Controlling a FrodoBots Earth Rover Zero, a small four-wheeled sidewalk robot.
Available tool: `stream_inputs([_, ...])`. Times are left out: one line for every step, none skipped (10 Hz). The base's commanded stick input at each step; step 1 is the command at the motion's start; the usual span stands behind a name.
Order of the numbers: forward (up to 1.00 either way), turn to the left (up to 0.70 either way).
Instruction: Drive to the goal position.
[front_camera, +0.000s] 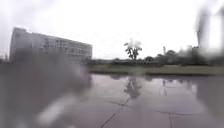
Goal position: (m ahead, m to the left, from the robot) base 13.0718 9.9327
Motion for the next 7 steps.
stream_inputs([0.00, 0.70])
stream_inputs([0.00, 0.70])
stream_inputs([0.00, 0.70])
stream_inputs([0.00, 0.70])
stream_inputs([0.00, 0.70])
stream_inputs([0.00, 0.70])
stream_inputs([0.00, 0.39])
